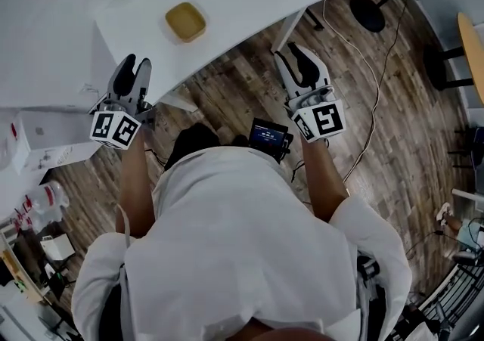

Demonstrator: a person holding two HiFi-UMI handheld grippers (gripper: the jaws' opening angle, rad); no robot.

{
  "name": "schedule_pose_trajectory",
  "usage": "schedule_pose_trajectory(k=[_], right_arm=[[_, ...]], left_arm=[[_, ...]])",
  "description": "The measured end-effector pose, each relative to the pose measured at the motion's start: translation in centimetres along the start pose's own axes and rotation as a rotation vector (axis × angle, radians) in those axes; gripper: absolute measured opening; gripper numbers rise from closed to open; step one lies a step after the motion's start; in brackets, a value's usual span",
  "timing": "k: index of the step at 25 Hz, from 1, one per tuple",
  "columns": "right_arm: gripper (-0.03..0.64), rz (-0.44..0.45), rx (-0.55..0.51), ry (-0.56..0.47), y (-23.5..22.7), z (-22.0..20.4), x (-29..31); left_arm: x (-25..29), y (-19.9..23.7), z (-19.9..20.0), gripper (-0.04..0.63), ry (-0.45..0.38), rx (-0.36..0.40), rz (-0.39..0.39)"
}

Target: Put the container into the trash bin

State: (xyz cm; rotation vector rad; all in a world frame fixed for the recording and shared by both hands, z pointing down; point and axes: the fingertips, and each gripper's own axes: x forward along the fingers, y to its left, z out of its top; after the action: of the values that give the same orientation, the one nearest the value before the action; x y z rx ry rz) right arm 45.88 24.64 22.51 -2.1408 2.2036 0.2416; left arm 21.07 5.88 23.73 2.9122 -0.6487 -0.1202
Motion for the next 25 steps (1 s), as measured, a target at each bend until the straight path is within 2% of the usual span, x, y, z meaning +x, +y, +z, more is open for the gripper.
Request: schedule_pose_trajectory(k=[5,8,11,16,19,25], right_arm=[[0.149,-0.044,0.039,0.017,-1.2,-1.3,0.1],[0.147,-0.039,0.008,0.040,-1.3,-2.1,1.3],[0.146,-0.038,-0.057,0.056,-1.8,-2.7,2.4],[0.146,-0.022,-0.047,0.088,-3.5,-4.1,5.7],[0.138,-0.019,-0.019,0.110,-5.4,-5.4,8.4],[0.135,-0.019,-0.010,0.161,-8.6,-7.8,14.1]], left_arm=[[2.2,-0.1,0.1,0.190,0.044,0.020,-0.057],[3.2,1.3,-0.8,0.191,0.102,0.033,-0.087],[4.5,3.6,-1.2,0.191,0.134,0.028,-0.087],[7.8,8.3,-2.1,0.192,0.180,0.017,-0.054],[10.9,10.2,-3.8,0.191,0.270,0.018,-0.076],[17.1,13.2,-7.5,0.192,0.496,0.077,-0.172]])
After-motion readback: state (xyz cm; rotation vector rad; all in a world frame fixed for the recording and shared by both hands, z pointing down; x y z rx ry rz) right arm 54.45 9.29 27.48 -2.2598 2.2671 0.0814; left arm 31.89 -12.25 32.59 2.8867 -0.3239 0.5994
